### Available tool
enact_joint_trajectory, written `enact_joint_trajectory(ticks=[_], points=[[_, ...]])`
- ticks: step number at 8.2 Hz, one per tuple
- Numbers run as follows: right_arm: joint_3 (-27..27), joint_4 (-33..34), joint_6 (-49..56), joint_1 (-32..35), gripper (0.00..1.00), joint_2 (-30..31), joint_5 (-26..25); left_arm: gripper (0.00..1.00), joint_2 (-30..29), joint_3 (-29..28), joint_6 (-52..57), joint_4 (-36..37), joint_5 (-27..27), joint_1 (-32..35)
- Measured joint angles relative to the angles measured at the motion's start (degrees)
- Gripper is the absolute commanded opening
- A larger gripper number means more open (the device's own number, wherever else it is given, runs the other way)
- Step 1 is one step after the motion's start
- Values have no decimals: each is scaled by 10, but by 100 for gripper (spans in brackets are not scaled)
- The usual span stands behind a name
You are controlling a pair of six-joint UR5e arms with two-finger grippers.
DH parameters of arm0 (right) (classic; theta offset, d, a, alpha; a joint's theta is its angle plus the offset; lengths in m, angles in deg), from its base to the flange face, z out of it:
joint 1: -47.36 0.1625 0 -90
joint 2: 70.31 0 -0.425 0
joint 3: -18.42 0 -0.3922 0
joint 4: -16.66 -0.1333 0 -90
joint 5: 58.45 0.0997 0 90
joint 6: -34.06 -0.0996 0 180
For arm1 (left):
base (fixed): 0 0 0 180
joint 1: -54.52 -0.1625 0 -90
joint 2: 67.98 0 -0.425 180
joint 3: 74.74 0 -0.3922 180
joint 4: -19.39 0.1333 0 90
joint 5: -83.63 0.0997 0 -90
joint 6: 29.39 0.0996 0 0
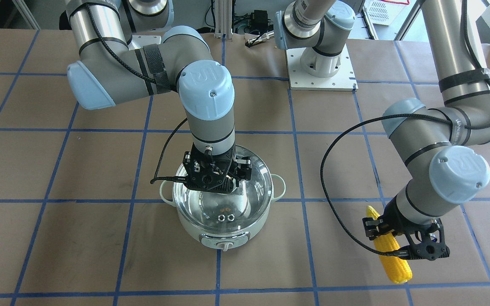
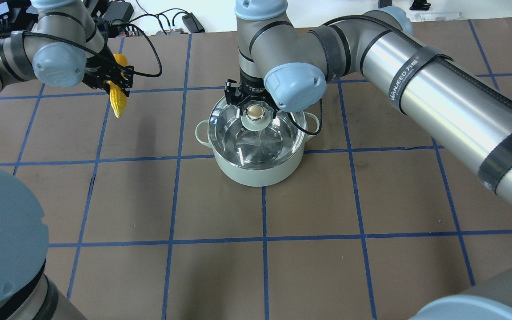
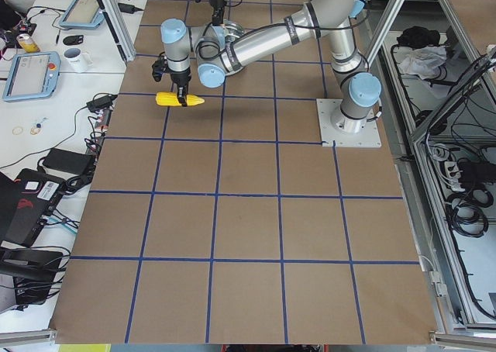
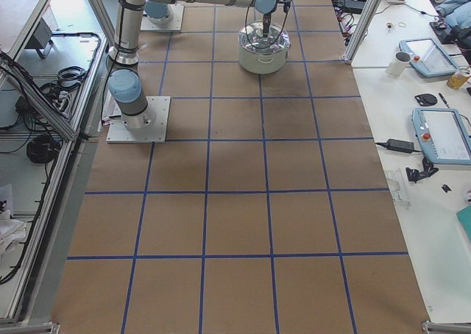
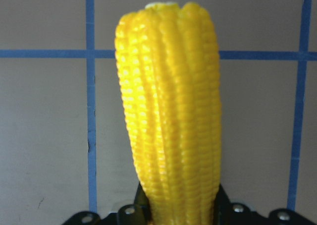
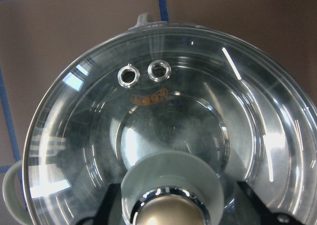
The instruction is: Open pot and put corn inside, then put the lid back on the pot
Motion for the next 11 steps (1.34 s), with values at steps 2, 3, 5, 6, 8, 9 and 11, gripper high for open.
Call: enact_joint_trajectory(ticks=[2, 3, 5, 6, 8, 9, 11], points=[[0, 1, -1, 0, 44, 0, 1, 0, 30, 0, -5, -26, 7, 1], [0, 1, -2, 0, 41, 0, 2, 0, 34, 0, -6, -31, 7, 2], [1, 1, 0, 0, 32, 0, 2, 0, 34, 0, -6, -34, 6, 2], [1, 1, 1, 0, 27, 0, 2, 0, 34, 0, -6, -34, 6, 2], [5, -1, 2, 0, 19, 2, 2, 0, 40, 0, -22, -37, 5, 14], [13, -9, 2, 0, 14, 4, 1, 0, 44, -1, -42, -38, 5, 27], [31, -48, 19, -6, 10, 32, -4, 0, 57, -1, -83, -39, 4, 60]])
